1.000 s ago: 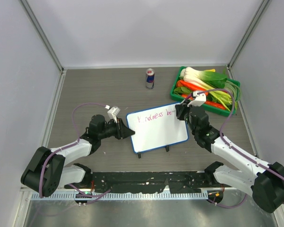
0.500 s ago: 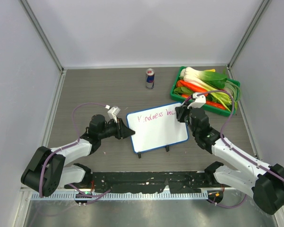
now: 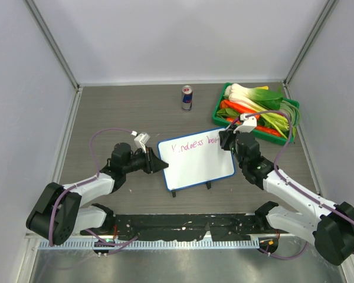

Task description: Write a sentence on the whiteboard

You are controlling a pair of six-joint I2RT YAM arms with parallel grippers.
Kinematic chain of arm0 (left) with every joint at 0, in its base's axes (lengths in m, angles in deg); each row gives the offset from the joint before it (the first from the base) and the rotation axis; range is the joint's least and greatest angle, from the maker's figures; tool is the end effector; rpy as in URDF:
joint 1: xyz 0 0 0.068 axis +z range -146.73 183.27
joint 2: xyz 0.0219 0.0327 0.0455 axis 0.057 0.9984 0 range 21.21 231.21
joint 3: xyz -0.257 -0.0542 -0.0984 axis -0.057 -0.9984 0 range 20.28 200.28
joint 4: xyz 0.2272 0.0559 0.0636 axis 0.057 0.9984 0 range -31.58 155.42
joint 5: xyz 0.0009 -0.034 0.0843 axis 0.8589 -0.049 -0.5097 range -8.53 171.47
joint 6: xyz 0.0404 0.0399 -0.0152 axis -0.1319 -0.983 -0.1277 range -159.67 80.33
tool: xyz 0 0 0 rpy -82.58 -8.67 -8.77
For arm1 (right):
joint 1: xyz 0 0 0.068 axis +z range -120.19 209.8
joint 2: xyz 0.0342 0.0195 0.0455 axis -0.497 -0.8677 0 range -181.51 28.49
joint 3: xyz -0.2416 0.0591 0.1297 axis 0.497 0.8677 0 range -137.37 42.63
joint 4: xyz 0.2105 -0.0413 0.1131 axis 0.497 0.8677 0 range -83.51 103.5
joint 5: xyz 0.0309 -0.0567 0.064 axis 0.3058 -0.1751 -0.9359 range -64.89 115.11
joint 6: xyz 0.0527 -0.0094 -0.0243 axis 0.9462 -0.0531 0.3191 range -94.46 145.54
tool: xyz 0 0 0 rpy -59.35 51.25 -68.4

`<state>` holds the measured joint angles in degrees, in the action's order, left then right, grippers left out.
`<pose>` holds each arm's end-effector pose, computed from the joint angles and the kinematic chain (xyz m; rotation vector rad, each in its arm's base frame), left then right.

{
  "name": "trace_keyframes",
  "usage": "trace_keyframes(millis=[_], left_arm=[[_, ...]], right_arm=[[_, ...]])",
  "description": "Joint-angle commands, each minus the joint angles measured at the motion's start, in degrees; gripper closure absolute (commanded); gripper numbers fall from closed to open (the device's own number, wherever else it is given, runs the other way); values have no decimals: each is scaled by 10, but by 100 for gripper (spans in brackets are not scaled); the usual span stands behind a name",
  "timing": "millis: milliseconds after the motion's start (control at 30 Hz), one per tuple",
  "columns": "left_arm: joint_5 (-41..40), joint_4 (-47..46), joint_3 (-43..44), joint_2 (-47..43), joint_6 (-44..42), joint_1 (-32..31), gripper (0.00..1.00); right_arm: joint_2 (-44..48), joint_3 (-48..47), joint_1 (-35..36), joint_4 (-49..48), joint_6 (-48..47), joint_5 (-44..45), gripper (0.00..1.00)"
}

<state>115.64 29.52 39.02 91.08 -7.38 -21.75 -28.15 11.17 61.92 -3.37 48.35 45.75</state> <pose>0.1849 -0.1127 0.1902 0.2931 2.0775 -1.2159 0.1851 0.0985 0.2693 0.1041 1.8313 0.3456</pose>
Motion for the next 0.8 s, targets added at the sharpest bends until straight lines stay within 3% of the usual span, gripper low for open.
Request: trace_keyframes(millis=[0,767], left_arm=[[-10,17,8,9,-36,-6,100],[-10,17,8,8,-36,-6,100]], right_arm=[[-7,-26,-1,-24,-4,22,99],[19,25,0,18,5,-10,99]])
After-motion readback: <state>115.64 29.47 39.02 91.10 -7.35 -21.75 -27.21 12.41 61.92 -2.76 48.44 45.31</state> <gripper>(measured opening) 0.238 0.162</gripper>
